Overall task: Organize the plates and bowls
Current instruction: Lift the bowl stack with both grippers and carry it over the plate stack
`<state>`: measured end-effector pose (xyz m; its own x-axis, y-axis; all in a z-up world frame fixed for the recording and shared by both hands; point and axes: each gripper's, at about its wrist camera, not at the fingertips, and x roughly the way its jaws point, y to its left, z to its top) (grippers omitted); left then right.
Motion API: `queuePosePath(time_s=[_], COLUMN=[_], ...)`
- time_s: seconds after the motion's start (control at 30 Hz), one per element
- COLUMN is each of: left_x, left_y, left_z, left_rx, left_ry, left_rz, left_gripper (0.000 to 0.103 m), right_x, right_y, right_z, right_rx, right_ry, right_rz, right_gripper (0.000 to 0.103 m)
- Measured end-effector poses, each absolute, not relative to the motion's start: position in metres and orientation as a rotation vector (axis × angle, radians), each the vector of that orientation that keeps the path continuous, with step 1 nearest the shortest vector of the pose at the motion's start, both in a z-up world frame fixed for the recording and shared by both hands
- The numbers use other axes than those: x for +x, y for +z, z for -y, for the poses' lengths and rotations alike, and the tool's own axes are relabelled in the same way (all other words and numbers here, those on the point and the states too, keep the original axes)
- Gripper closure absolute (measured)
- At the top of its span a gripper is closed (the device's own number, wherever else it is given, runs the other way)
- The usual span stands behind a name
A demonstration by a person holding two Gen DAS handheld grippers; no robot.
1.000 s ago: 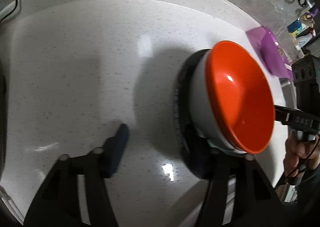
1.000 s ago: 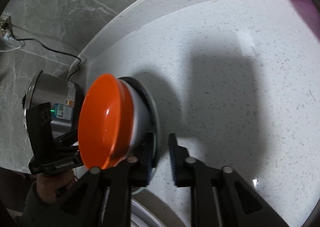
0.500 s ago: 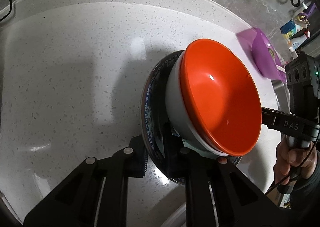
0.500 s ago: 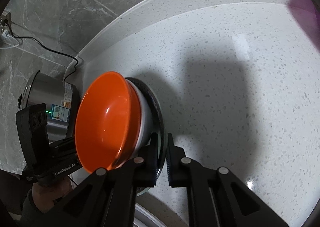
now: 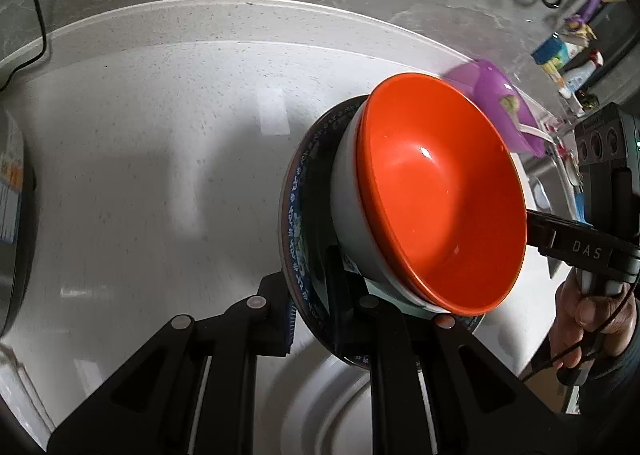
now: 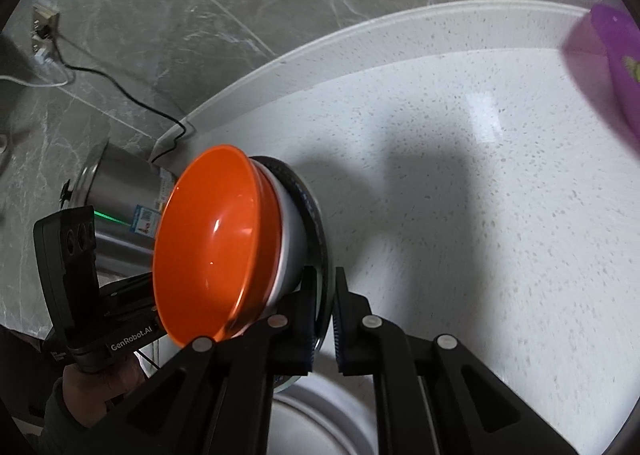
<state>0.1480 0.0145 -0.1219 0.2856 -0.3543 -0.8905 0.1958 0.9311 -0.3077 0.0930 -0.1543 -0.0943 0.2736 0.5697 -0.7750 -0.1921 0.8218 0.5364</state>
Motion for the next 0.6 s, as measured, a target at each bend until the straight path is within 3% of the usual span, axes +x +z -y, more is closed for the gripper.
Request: queuePosePath(time_s=[0.3,0.6], left_x=[0.070,-0.003], left_y=[-0.103,-0.118], left_z=[0.006,0.021], left_rx=[-0.122,-0.104], left_ry=[-0.412,-0.438], left_rz=[-1.222,-1.251], left_gripper=[0.091,0.091], right_x=[0.027,-0.026], right_y=[-0.082,-0.094], right_z=[0.168,0.175], right_rx=[0.381,0.387], right_ry=[0.515,0.485], right_rz=[-1.195,-1.231], right_gripper=[0.094,0.094])
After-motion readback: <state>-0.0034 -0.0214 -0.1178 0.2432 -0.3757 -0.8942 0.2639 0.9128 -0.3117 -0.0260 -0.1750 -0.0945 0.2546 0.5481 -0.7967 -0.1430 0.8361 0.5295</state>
